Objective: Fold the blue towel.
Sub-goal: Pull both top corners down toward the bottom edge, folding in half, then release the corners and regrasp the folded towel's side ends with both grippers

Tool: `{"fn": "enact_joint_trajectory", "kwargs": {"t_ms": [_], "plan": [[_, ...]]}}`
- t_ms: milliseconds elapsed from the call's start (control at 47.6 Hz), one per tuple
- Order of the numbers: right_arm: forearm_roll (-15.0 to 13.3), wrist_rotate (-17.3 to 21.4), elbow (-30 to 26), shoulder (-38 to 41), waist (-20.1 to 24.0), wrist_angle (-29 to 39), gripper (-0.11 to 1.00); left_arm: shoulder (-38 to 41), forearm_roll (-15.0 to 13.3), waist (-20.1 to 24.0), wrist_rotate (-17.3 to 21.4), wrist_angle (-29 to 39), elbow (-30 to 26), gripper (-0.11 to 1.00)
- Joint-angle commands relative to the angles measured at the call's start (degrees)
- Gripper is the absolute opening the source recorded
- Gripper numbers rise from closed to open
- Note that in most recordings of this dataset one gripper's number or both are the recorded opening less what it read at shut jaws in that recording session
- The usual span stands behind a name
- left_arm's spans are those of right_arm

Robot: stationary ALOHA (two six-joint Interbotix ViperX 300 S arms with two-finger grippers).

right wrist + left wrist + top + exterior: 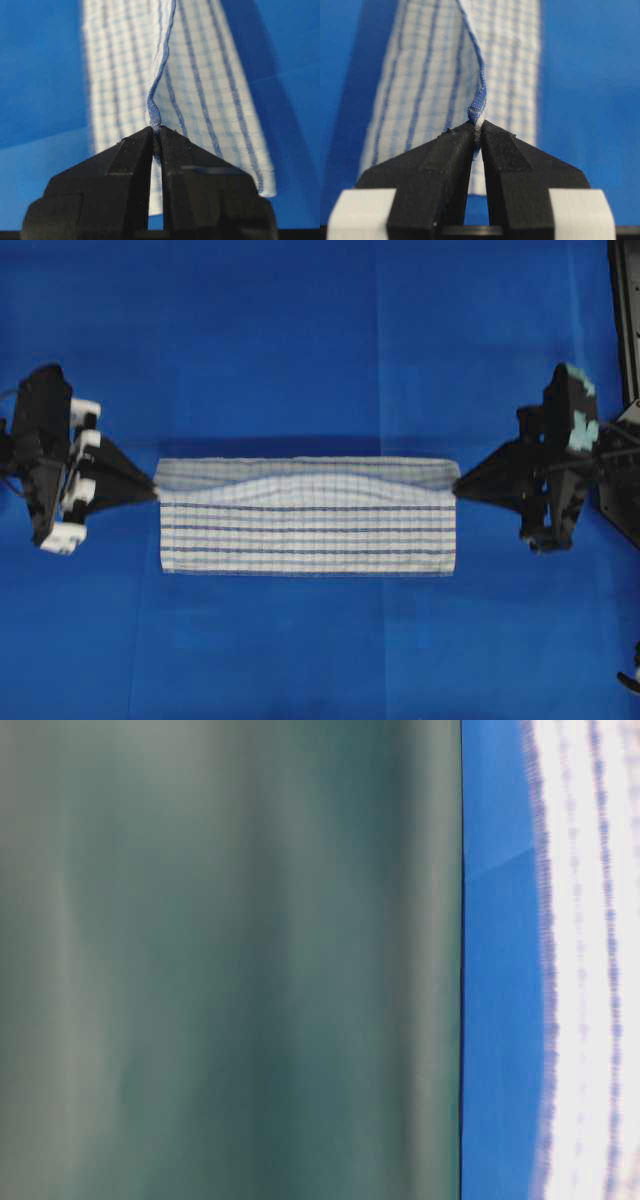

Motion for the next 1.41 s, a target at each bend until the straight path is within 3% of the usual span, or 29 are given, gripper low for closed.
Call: {"fn": "enact_joint_trajectory", "kwargs": {"t_ms": [0,189,336,988,1030,1093,1240,1303,1387], "plan": [[2.1,-0.1,-0.4,1.8,2.8,-2.5,0.28,0.8,-0.1,-1.8,-0.2,-0.7,-1.5,0.04],[6.0,-0.1,-1.1,8.0,8.5,-6.2,0.28,5.7,-0.1,-4.6,-0.3,-1.3,-2.9,0.04],[7.2,-0.1,-2.4,11.8,11.2,-6.9,0.28,9.2,-0.1,-6.2,-0.3,-2.9,-4.3,0.04],[10.8,-0.1,-4.1,18.5,14.1,-5.3,0.29,11.0,-0.1,-7.9,-0.4,-2.6,-4.2,0.06],[10.8,-0.1,-4.2,18.5,14.2,-5.3,0.33,11.0,-0.1,-8.0,-0.4,-2.6,-4.2,0.12],[10.8,-0.1,-4.2,18.4,14.5,-5.3,0.5,10.8,-0.1,-8.8,-0.4,-2.4,-4.1,0.26],[10.5,-0.8,-4.7,17.7,15.1,-5.3,0.91,9.7,-0.1,-9.2,-0.3,-0.3,-3.8,0.71],[10.3,-1.1,-4.6,16.7,15.1,-5.3,0.95,8.3,-0.1,-9.1,0.0,1.9,-3.7,0.86],[10.1,-2.3,-3.9,14.3,14.8,-5.5,0.91,6.3,-0.1,-8.0,0.2,4.6,-3.7,0.87]]}}
